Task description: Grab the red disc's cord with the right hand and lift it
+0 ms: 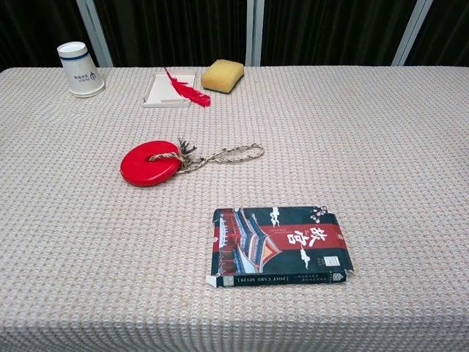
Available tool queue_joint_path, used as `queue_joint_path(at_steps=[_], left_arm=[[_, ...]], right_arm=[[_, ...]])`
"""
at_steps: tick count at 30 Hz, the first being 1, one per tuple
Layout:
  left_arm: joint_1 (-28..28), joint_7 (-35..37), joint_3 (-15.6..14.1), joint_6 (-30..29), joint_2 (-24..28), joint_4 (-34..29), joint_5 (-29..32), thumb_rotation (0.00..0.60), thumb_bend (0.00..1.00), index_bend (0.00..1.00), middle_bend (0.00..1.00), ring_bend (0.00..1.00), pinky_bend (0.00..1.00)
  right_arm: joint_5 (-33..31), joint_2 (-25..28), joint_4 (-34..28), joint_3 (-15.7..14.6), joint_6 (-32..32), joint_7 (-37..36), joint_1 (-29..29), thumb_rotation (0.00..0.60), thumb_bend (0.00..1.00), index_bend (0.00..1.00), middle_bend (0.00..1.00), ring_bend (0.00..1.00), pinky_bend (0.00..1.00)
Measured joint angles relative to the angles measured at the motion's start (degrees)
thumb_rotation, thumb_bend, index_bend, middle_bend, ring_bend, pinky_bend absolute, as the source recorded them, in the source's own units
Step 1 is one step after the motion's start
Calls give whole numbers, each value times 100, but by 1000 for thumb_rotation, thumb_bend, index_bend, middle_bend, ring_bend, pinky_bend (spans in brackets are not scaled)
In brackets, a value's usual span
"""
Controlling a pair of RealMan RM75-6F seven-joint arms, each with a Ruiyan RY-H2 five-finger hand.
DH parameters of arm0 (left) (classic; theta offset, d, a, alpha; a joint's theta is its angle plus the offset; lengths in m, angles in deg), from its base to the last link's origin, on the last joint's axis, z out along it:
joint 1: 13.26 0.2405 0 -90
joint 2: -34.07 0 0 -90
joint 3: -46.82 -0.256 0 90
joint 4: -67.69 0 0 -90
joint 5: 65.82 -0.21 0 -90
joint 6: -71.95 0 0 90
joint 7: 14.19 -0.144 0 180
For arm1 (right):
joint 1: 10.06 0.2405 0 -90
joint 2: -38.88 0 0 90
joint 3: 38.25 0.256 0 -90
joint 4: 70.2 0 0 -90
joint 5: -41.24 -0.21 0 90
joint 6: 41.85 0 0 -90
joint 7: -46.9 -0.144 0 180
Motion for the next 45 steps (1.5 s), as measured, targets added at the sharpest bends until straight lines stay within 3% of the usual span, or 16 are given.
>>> queue_joint_path(at_steps=[9, 17, 23, 31, 37, 45], left_arm=[[33, 82, -5, -12, -26, 89, 42, 600, 1, 204, 215, 105, 145], [79, 268, -7, -43, -26, 240, 66, 600, 1, 204, 214, 105, 145], [97, 387, -7, -51, -38, 339, 70, 600, 1, 204, 214, 105, 145], [121, 481, 2, -62, -28, 409, 90, 600, 1, 204, 215, 105, 145], [154, 544, 8, -90, -6, 452, 109, 600, 1, 204, 215, 105, 145], [170, 609, 11, -106, -4, 505, 98, 600, 1, 204, 215, 105, 145]], right_arm=[[-475, -611, -380, 682, -1760, 1324, 1650, 600, 82, 0, 66, 0, 0], [-1719, -1767, 221, 1100, -2661, 2292, 2804, 600, 92, 0, 105, 0, 0], [-2339, -2521, 995, 1140, -2881, 2636, 3304, 600, 103, 0, 142, 0, 0], [-2480, -3256, 1918, 1216, -2881, 2486, 3753, 600, 140, 77, 224, 0, 0], [-2436, -3587, 2378, 1195, -2879, 2190, 3992, 600, 161, 157, 301, 0, 0], [-2166, -3680, 2483, 997, -2711, 1838, 4019, 600, 170, 214, 355, 12, 0]])
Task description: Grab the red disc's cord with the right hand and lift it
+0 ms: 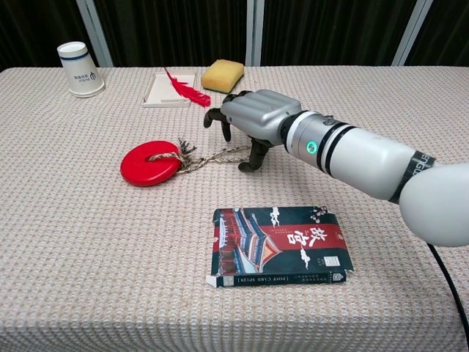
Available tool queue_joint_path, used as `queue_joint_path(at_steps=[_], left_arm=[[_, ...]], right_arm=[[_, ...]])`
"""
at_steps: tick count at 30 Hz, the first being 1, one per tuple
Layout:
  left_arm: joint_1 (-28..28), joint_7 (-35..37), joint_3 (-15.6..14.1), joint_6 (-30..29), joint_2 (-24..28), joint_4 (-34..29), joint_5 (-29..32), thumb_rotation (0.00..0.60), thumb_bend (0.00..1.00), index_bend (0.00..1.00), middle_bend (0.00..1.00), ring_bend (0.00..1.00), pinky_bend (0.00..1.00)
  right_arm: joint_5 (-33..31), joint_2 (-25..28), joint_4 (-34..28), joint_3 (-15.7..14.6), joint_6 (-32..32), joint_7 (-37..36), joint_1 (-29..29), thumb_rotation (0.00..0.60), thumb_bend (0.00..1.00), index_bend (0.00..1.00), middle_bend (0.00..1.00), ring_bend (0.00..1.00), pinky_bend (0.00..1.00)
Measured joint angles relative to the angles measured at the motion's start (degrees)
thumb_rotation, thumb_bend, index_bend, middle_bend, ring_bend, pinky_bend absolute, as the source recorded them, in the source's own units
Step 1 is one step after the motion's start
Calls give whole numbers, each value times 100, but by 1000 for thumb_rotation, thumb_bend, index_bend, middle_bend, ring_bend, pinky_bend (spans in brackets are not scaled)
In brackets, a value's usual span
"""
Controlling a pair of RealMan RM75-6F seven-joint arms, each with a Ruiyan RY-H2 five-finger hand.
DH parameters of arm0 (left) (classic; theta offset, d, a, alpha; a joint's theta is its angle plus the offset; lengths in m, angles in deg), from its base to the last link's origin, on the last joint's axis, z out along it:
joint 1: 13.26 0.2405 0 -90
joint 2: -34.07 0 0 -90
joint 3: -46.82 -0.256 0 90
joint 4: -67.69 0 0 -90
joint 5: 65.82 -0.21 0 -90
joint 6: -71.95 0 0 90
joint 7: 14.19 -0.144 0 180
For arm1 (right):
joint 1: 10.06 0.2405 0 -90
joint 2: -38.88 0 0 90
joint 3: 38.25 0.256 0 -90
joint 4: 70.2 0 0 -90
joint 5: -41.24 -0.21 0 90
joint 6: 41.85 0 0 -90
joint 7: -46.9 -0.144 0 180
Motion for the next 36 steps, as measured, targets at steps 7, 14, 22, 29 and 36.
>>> queue_joint_path(at_steps=[7, 14, 22, 29, 36], left_arm=[[7, -5, 2, -11, 7, -1, -9, 600, 1, 204, 215, 105, 145], [14, 5, 3, 3, -2, 22, 4, 600, 1, 204, 215, 105, 145], [27, 22, 7, -5, -4, 42, 10, 600, 1, 204, 215, 105, 145], [32, 34, 10, -5, -3, 46, 10, 600, 1, 204, 215, 105, 145], [35, 59, 16, -6, -3, 52, 11, 600, 1, 204, 215, 105, 145]], right_arm=[[52, -37, 20, -31, 97, -171, 18, 600, 191, 287, 415, 49, 0], [75, -77, 92, -99, 174, -160, 20, 600, 236, 390, 501, 115, 0], [62, -144, 178, -147, 224, -129, 11, 600, 263, 465, 566, 160, 21], [-48, -160, 183, -150, 182, -3, 22, 600, 272, 517, 617, 198, 31], [-109, -170, 184, -144, 212, 75, 24, 600, 309, 627, 707, 277, 78]])
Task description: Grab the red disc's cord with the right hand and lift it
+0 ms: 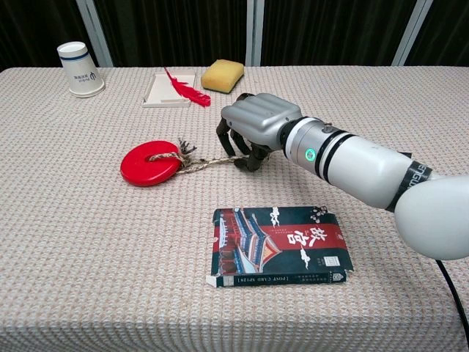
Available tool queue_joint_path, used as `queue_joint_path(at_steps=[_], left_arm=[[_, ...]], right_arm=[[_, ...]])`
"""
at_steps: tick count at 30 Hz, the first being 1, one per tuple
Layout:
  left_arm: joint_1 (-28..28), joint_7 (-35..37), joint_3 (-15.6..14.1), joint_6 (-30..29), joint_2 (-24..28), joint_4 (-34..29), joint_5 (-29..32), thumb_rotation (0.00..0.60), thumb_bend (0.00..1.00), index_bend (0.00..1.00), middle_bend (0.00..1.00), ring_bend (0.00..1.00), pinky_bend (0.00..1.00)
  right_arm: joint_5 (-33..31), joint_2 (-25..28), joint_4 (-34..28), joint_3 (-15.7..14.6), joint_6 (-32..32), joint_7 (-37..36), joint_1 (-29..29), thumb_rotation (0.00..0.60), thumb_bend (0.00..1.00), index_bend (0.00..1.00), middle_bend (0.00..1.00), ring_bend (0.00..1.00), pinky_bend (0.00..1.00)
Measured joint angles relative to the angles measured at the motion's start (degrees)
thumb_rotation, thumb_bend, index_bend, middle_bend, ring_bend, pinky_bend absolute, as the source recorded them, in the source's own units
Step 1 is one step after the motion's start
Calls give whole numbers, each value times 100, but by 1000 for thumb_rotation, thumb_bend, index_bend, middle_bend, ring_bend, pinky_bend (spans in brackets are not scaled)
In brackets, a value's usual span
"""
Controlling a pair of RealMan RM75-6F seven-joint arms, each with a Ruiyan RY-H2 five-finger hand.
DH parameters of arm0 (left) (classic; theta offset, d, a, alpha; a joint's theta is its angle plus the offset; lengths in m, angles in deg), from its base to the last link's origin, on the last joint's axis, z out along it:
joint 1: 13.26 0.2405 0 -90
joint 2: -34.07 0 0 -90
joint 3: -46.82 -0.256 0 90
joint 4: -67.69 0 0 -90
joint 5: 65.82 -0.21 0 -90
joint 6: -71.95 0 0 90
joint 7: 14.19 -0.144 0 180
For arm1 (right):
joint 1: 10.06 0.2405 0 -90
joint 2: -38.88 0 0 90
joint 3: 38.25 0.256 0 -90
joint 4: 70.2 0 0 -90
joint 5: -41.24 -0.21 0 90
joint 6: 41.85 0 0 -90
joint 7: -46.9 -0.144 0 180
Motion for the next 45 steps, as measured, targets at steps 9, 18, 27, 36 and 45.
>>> queue_joint_path(at_steps=[9, 18, 27, 36, 45], left_arm=[[1, 6, 7, -17, 12, -15, -15, 600, 1, 204, 215, 104, 145], [-5, 22, 9, -11, 9, -18, -24, 600, 1, 204, 215, 105, 145], [-2, 27, 9, -11, 0, -4, -24, 600, 1, 204, 215, 105, 145], [-8, 3, 7, -4, -5, -16, -32, 600, 0, 204, 215, 105, 145], [-11, -28, 10, 0, 7, -38, -29, 600, 0, 204, 216, 105, 145]], right_arm=[[10, -9, 8, 11, 134, 12, -23, 600, 355, 816, 825, 505, 420], [108, 11, 8, -20, 234, -128, -75, 600, 401, 995, 942, 686, 784], [155, 134, -76, -61, 304, -104, -146, 600, 448, 1000, 965, 755, 860], [101, 382, -438, -13, 458, -27, -262, 600, 476, 1000, 978, 772, 870], [68, 954, -914, -77, 725, 37, -573, 600, 483, 1000, 979, 772, 870]])
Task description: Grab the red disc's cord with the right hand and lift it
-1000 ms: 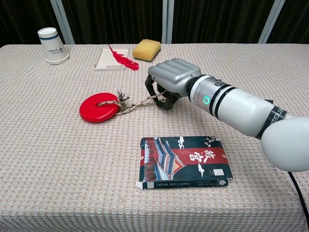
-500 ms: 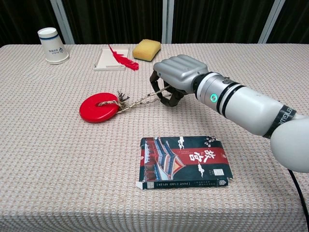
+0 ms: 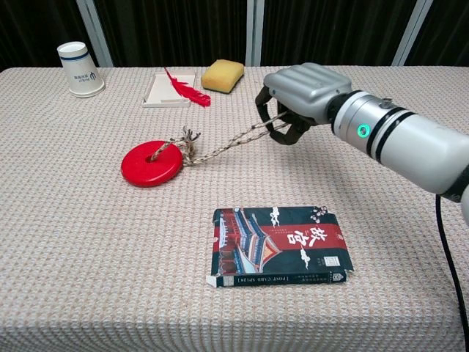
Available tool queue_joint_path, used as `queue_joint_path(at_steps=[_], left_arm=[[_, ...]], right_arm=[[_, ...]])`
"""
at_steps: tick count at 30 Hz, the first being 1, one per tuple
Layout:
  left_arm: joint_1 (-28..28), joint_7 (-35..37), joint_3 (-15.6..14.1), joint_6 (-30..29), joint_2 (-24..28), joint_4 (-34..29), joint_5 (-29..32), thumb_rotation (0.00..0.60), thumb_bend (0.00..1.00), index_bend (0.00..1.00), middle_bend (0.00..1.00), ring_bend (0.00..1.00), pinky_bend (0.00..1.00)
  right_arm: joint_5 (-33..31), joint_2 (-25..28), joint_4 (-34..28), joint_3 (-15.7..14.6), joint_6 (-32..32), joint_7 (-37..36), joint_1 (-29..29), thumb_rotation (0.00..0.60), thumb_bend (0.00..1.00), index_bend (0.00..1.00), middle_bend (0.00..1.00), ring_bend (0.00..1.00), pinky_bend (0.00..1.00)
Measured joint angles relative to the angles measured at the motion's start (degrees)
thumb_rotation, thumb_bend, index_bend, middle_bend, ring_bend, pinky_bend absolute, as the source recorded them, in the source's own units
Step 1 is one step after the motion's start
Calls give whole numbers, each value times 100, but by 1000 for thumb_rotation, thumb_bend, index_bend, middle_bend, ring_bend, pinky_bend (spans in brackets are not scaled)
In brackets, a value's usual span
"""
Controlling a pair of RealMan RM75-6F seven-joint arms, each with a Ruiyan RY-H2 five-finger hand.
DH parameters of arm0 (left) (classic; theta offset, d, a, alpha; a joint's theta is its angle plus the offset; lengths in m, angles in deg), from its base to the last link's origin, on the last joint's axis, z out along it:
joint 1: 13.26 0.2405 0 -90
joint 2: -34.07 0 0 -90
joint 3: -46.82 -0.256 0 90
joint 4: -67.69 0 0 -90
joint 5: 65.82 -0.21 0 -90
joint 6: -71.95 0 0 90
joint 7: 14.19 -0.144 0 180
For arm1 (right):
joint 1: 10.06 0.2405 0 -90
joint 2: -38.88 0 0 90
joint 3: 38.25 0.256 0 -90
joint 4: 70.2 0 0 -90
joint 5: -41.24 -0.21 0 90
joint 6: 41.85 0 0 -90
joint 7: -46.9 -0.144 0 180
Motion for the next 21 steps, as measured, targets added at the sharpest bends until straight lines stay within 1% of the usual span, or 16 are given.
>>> queue_joint_path(at_steps=[5, 9, 13, 21], left_arm=[[-12, -16, -11, 30, -11, 6, -7, 600, 1, 204, 216, 105, 145], [-35, -67, -11, 52, -27, -18, -16, 600, 1, 204, 216, 105, 145], [-44, -113, -16, 73, -39, -38, -10, 600, 1, 204, 216, 105, 145], [-65, -195, -31, 134, -66, -73, 7, 600, 1, 204, 216, 105, 145]], right_arm=[[-102, 551, -177, -25, 196, -147, -340, 600, 488, 1000, 980, 772, 870], [-291, 994, -160, -6, 290, -460, -651, 600, 490, 1000, 980, 772, 870], [-574, 1332, 127, 114, 291, -852, -865, 600, 490, 1000, 980, 772, 870], [-1083, 1711, 886, 432, 292, -1396, -1222, 600, 490, 1000, 980, 773, 870]])
